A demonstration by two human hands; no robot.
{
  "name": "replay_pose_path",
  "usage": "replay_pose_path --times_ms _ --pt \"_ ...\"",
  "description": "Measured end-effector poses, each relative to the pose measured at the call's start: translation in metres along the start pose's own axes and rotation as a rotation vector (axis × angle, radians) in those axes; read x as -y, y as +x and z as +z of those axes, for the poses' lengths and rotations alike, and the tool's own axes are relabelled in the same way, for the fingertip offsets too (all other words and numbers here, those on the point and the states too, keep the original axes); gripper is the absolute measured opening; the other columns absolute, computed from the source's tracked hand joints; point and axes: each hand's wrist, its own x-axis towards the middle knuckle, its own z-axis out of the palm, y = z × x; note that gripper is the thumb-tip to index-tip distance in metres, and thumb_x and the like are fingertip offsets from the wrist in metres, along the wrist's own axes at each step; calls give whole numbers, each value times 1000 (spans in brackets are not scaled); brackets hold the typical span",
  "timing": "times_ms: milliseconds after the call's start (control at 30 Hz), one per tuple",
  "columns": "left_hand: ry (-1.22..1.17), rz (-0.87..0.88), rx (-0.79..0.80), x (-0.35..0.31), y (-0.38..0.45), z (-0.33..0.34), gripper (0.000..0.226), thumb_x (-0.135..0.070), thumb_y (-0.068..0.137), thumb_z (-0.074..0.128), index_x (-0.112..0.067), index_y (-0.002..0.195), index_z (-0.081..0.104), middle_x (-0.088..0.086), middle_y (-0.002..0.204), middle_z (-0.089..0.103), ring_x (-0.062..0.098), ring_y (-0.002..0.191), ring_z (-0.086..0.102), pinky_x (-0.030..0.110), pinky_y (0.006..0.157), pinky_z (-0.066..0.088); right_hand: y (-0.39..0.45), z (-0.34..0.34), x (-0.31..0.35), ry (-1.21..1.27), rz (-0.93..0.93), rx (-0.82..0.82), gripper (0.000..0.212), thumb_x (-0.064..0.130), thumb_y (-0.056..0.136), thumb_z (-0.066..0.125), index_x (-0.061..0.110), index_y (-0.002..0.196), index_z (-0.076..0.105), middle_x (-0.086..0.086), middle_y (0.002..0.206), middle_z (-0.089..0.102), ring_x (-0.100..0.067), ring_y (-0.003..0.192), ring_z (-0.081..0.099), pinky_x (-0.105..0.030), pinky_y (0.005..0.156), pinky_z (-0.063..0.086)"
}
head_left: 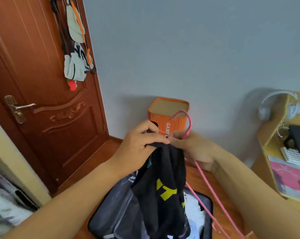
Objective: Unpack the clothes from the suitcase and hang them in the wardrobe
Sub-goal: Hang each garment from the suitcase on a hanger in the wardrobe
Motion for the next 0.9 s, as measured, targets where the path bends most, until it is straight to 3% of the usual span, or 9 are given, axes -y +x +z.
replay_pose_path --times_ms 100,200,267,367,500,600,700,800,900 --pt "7 -139 -190 -1 -13 20 59 20 74 63 -19 117 71 -11 112 45 2 101 56 12 88 44 -2 -7 12 -17 -95 -121 15 17 95 62 9 83 68 -16 89 62 -28 90 56 -44 87 42" --pt "-139 -311 -97 12 -22 44 69 8 82 76 -36 132 58 -12 126 46 11 110 58 21 96 50 -11 -11 26 -18 -142 -149 21 16 99 56 2 85 63 -17 85 59 -28 82 55 -41 80 44" --pt "-312 -548 129 30 -23 54 57 -7 87 77 -40 129 59 -18 125 61 6 111 63 28 99 52 -17 -20 34 -71 -157 -178 26 12 102 53 7 78 61 -12 76 59 -22 73 56 -32 71 46" --pt "-251 -681 385 51 -30 56 18 -18 95 69 -36 94 71 -22 90 73 -4 86 66 30 83 50 -27 -42 40 -198 -150 -296 25 20 97 58 0 84 62 -15 83 61 -24 80 56 -36 77 44" --pt "-90 -770 328 74 -43 44 19 -19 99 65 -34 92 73 -14 88 73 4 87 68 22 74 52 -43 -79 35 -221 -98 -563 21 20 98 58 6 86 68 -10 85 63 -23 85 56 -38 80 44" --pt "-1 -750 147 87 -44 38 38 5 91 66 -32 82 70 -11 97 67 2 90 64 17 81 51 -53 -98 18 -204 -34 -600 21 21 98 58 8 84 69 -22 93 66 -35 91 60 -51 87 48" --pt "-137 -695 -22 90 -37 26 56 30 77 55 -23 63 64 -4 104 57 -2 93 59 9 84 45 -60 -109 -8 -204 61 -613 26 26 96 59 2 96 67 -33 112 61 -44 104 63 -61 105 41" --pt "-51 -510 -23 88 -28 11 66 35 68 48 -28 50 60 -11 104 56 0 97 56 19 88 43 -63 -113 -27 -213 121 -657 26 25 100 58 1 93 68 -32 104 63 -33 91 60 -55 97 47" --pt "420 -230 93 76 -20 5 47 23 72 64 -22 64 74 0 120 58 21 107 57 36 73 48 -63 -113 -40 -222 151 -670 27 19 102 55 -4 96 67 -18 84 58 -27 83 52 -39 75 44"
